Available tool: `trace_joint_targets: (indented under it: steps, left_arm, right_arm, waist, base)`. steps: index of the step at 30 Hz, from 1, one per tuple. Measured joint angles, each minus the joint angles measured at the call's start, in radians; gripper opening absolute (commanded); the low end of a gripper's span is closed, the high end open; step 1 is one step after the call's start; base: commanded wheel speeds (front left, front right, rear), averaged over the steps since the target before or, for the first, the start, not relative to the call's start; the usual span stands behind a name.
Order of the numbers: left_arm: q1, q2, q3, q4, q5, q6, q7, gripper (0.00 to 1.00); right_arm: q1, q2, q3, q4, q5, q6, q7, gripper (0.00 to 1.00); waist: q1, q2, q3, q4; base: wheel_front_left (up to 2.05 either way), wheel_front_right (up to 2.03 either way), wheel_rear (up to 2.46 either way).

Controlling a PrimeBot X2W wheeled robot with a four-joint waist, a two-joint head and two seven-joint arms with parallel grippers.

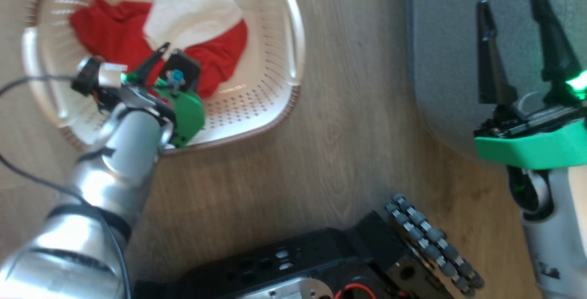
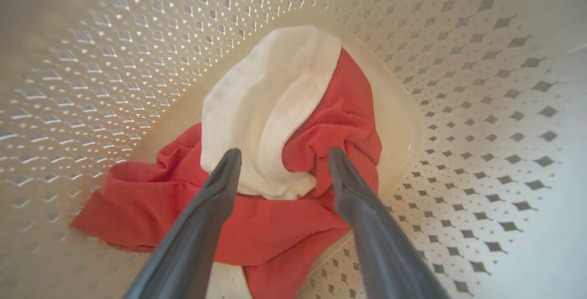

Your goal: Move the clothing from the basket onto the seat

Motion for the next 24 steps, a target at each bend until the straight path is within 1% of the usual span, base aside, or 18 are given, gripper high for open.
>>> trace_joint_targets:
  steps: [4, 9, 15, 24]
  left_arm:
    - [-0.089, 0.004, -0.019, 0.105, 0.015, 0.001, 0.041, 1.00]
    - [-0.134, 0.012, -0.020, 0.138, 0.015, 0.007, 0.078, 1.00]
    - [-0.137, 0.033, -0.051, 0.150, 0.024, 0.007, 0.160, 1.00]
    - [-0.171, 0.047, -0.081, 0.157, 0.046, 0.079, 0.311, 1.00]
  right_arm:
    - [-0.016, 0.015, 0.019, 0.000, 0.000, 0.000, 0.000, 1.00]
    - [-0.023, 0.026, 0.026, 0.001, 0.000, 0.000, 0.000, 1.00]
    - [-0.018, 0.035, 0.027, 0.000, 0.004, 0.000, 0.000, 1.00]
    - [-0.005, 0.036, 0.023, -0.018, 0.003, 0.000, -0.006, 1.00]
  waist:
    - [-0.0002, 0.0000, 0.043, -0.043]
    - [-0.0002, 0.0000, 0.082, -0.080]
    - [-0.0002, 0.0000, 0.110, -0.092]
    - [-0.0002, 0.0001, 0.128, -0.089]
  base:
    - [0.00, 0.00, 0.00]
    - [0.00, 0.00, 0.00]
    - [0.00, 0.00, 0.00]
    - [0.00, 0.00, 0.00]
